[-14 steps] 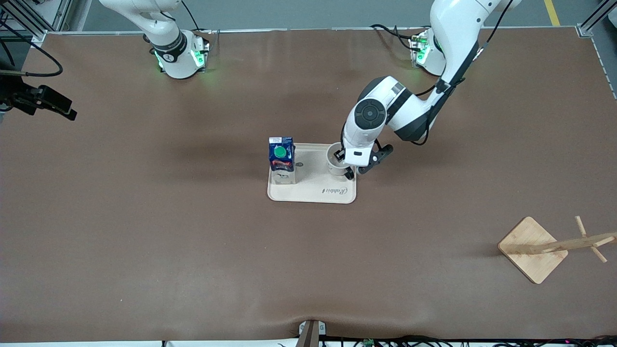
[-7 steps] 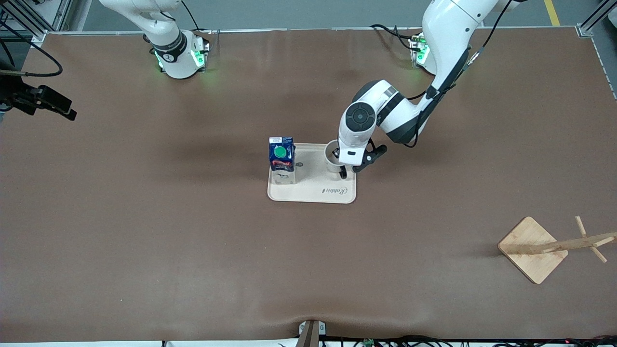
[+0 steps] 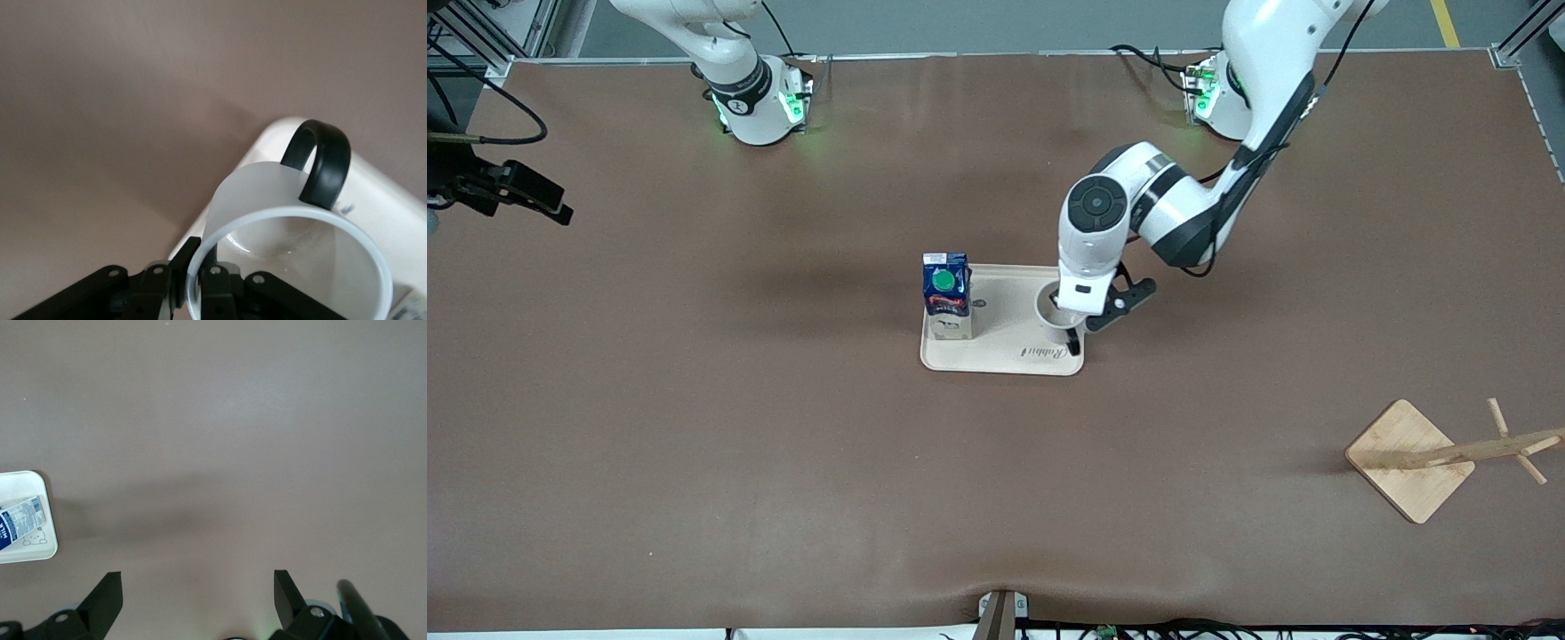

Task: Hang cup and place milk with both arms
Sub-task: 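Carry the mug to the stand while the right gripper reaches the milk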

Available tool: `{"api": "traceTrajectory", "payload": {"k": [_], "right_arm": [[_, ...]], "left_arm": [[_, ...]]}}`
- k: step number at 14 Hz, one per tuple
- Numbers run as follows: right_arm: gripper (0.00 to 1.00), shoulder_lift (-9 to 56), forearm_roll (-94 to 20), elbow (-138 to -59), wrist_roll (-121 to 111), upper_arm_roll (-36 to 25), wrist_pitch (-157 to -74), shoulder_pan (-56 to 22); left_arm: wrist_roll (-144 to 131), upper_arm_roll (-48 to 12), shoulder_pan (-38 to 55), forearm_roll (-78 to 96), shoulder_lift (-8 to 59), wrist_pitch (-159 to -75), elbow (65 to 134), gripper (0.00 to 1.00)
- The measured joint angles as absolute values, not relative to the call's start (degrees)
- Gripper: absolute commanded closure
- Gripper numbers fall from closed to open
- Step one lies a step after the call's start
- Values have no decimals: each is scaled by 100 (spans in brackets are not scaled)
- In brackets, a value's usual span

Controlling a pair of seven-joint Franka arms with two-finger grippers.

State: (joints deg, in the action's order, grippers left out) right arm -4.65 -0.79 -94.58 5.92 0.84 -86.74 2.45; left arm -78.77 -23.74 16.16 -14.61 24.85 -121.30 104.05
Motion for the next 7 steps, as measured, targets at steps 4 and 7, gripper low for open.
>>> {"api": "traceTrajectory", "payload": {"k": [4,7], "right_arm": [[0,-303,-84,-9454,589,128,-8667,-80],[0,-115,-90,-9455,589,132,-8643,-167]], "left_arm": [[-5986,-2347,799,-1479,1688,-10680,9432,100],[-4528,-2329,-55,-1478,1317,-10514,9199,100]]}}
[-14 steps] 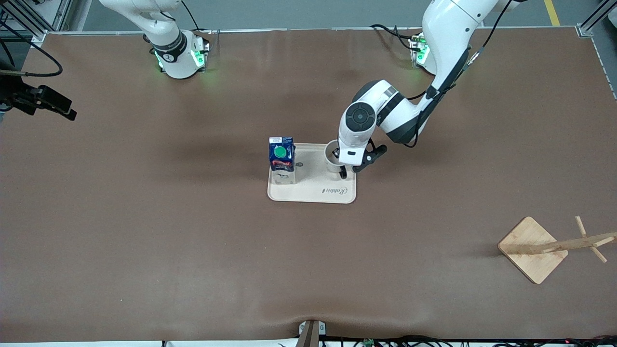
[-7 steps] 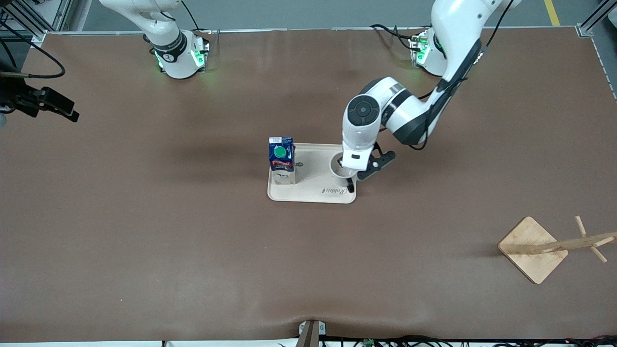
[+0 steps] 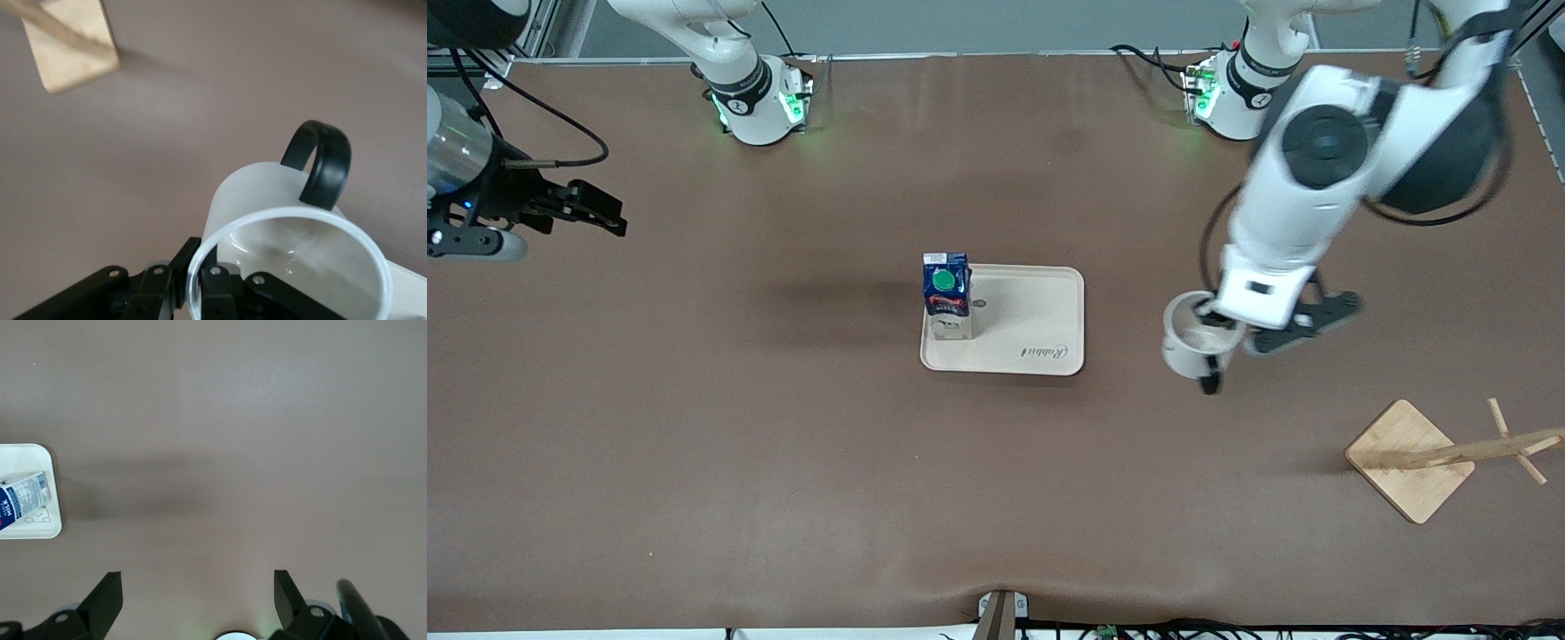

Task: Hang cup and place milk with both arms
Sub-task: 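Carry the mug to the stand while the right gripper reaches the milk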

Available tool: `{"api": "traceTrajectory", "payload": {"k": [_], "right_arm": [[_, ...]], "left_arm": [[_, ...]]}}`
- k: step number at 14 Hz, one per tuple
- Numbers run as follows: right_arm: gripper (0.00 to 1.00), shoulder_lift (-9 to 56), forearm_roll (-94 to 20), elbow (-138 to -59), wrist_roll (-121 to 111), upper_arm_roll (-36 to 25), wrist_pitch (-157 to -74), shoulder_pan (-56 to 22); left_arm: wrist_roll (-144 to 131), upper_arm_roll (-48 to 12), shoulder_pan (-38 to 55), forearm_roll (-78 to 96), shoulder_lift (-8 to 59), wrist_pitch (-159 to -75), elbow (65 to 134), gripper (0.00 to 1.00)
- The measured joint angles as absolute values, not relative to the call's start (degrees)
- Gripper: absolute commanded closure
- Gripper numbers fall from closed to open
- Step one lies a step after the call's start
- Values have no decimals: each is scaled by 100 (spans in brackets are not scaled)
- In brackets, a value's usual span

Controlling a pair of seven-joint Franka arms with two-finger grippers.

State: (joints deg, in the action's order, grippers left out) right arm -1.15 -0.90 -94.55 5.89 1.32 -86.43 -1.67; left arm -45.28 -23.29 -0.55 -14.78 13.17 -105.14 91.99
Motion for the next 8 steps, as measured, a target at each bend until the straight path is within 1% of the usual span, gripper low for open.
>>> {"api": "traceTrajectory", "payload": {"k": [2,4,8], "right_arm": [[0,63,-241,-9454,590,138,-8655,-284],[0,255,-459,-9452,654,152,-8757,-565],[0,739,-587,-9449,1486,177,-9381,-1395]], "left_arm": [[-3591,-2321,-623,-1477,1204,-10514,9116,100],[-2984,-2315,-1109,-1470,1181,-10514,8986,100],[-2793,-2315,-1664,-1361,1189,-10520,8835,100]]}}
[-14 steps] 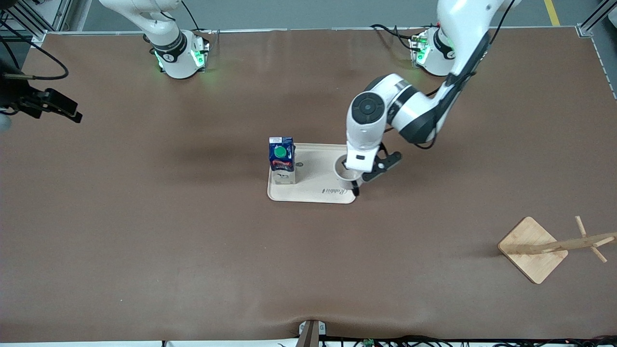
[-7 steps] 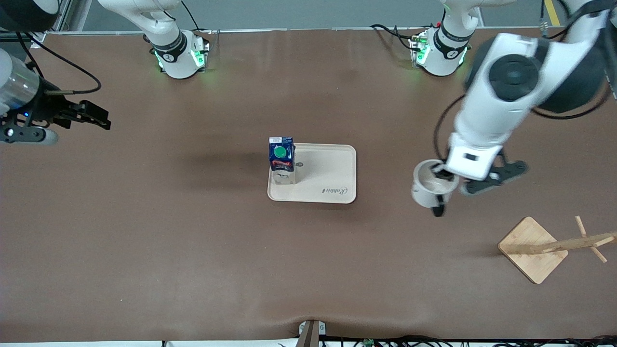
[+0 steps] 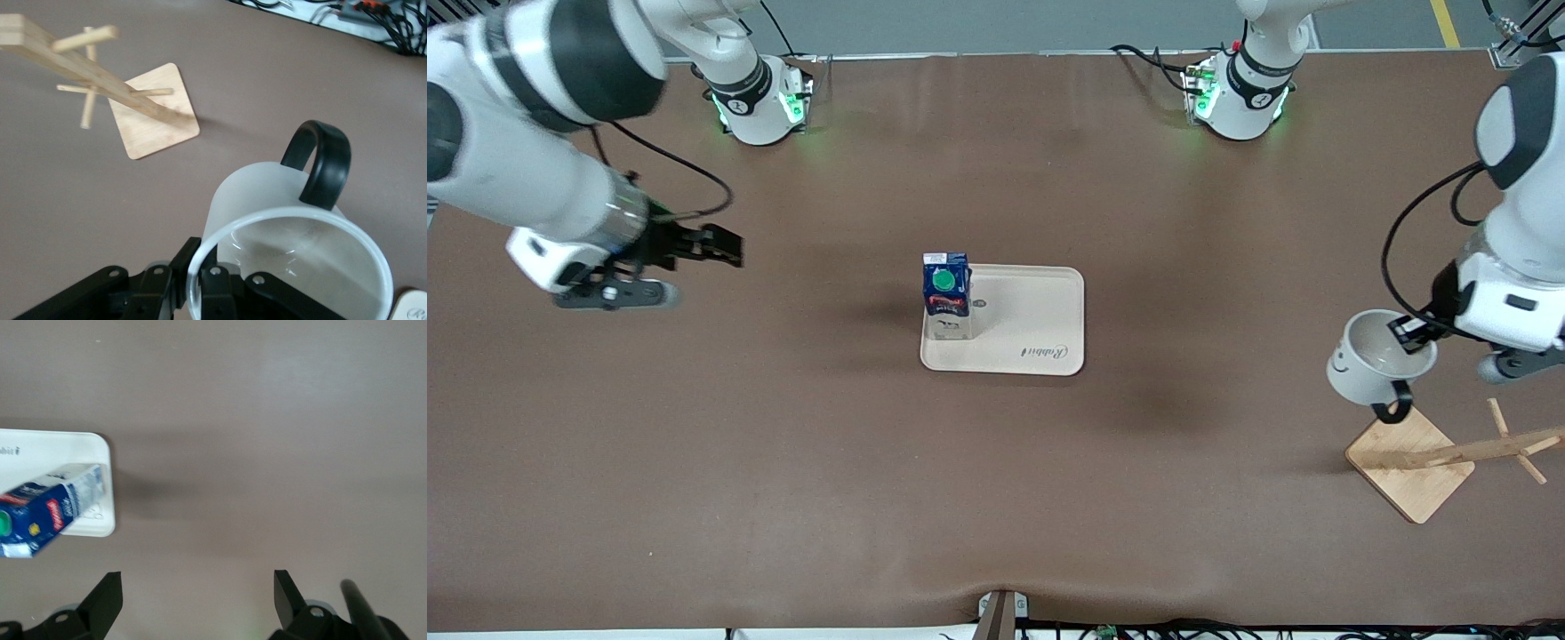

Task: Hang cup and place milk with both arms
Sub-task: 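Carry the mug to the stand while the right gripper reaches the milk, then hang the mug on the stand while the right gripper grasps the milk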

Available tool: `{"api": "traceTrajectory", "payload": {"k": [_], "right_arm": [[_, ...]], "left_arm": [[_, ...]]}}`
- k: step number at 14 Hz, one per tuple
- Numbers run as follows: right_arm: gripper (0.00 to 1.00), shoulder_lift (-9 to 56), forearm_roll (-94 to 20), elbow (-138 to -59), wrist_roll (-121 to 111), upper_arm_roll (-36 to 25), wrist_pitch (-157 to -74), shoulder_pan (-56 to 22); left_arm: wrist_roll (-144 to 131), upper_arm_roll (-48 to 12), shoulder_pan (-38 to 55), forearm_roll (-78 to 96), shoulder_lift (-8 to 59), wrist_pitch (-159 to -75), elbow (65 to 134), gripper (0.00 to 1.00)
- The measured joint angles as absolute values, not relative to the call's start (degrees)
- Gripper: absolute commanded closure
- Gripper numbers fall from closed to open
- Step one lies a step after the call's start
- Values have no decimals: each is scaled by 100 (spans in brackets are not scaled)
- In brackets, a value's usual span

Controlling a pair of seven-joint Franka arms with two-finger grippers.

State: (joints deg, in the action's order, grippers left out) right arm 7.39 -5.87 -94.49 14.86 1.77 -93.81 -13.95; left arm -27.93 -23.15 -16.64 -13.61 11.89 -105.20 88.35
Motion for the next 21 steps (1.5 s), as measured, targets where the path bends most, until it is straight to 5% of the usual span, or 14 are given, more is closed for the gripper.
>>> {"api": "traceTrajectory", "payload": {"k": [8,21], "right_arm": [[0,2113,-591,-8866,3086,188,-10498,-3340],[0,2906,-559,-8568,3350,170,-10578,-3886]], "left_arm": [[-2789,-2306,-2474,-435,1364,-10946,8674,100],[-2923,-2305,-3016,159,2030,-11328,8413,100]]}}
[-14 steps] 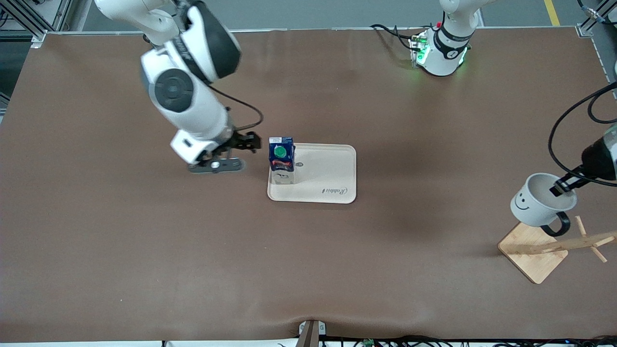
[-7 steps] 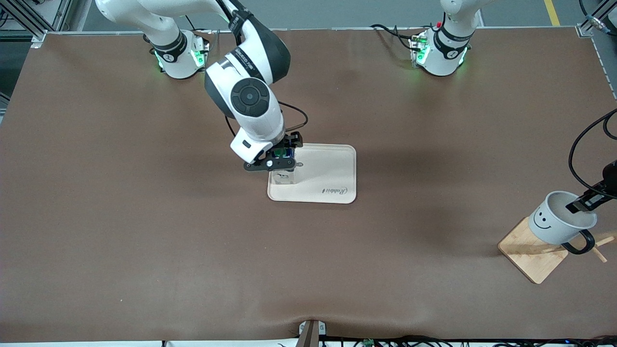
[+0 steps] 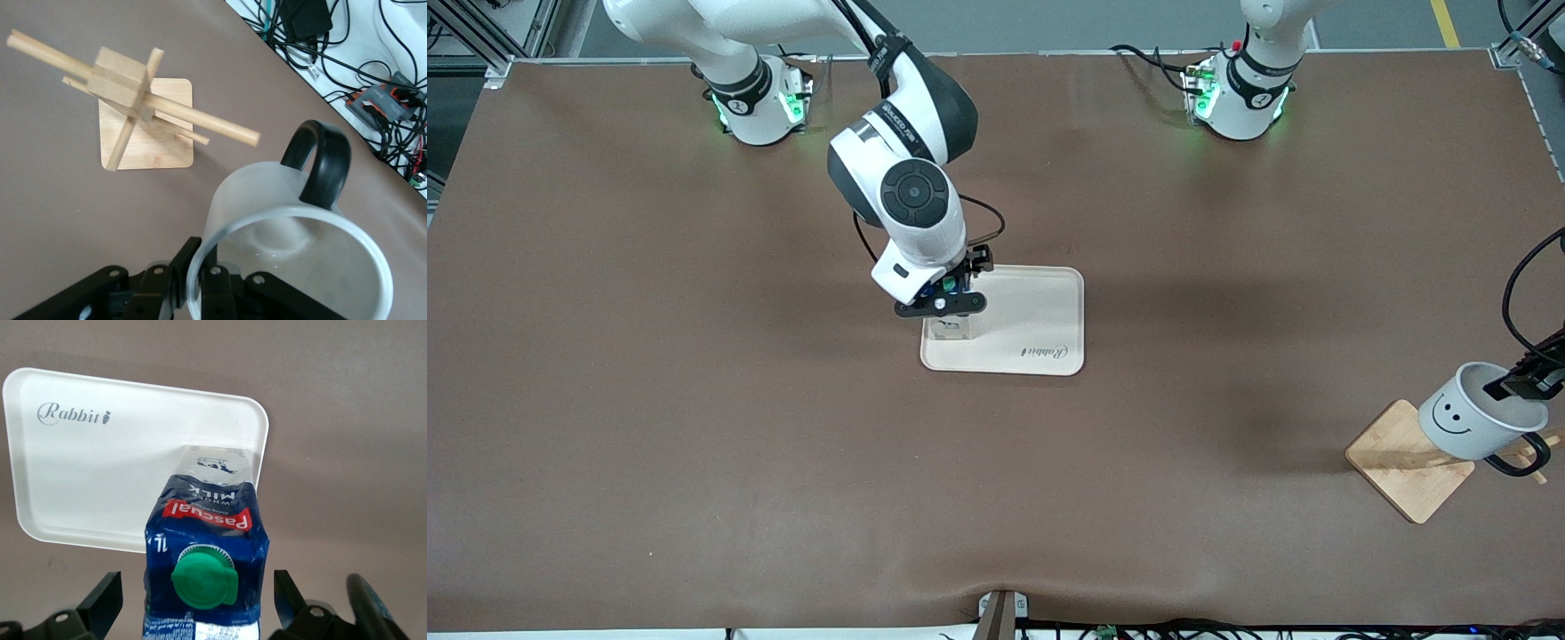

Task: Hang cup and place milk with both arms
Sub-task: 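Hang the mug on the stand while the right gripper grasps the milk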

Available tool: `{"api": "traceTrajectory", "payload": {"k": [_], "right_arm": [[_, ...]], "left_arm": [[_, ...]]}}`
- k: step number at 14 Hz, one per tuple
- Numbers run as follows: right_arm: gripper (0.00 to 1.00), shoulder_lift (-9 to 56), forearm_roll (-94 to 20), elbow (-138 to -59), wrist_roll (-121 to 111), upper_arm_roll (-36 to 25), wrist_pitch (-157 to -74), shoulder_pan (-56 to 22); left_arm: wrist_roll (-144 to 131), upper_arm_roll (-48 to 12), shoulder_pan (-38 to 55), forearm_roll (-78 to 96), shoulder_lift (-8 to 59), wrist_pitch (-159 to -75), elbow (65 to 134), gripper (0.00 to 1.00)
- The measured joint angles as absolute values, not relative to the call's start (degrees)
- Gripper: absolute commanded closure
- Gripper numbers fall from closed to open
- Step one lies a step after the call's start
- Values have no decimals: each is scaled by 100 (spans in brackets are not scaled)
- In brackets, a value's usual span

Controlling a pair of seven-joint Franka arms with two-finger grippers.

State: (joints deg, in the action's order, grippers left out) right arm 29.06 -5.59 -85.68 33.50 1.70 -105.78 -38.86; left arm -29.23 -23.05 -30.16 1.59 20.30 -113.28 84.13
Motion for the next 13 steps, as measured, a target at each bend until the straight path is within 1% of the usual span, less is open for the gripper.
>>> {"api": "traceTrajectory", "payload": {"k": [5,6,8,9,10,13], "right_arm": [[0,2995,-370,-8647,3350,161,-10702,-3894],[9,3025,-348,-8686,3350,159,-10839,-3894],[82,3097,-337,-8741,3350,159,-11029,-3895],[95,3114,-338,-8747,3350,157,-11066,-3895],[100,3105,-338,-8733,3351,152,-11070,-3895],[100,3102,-347,-8721,3351,127,-11069,-3894]], "left_arm": [[-2923,-2305,-3146,160,2200,-11503,8411,100],[-2922,-2304,-3177,160,2222,-11565,8411,100],[-2915,-2305,-3235,160,2251,-11591,8412,100],[-2915,-2306,-3254,161,2262,-11591,8413,100],[-2917,-2306,-3278,164,2271,-11590,8415,100],[-2921,-2305,-3330,167,2299,-11591,8451,100]]}}
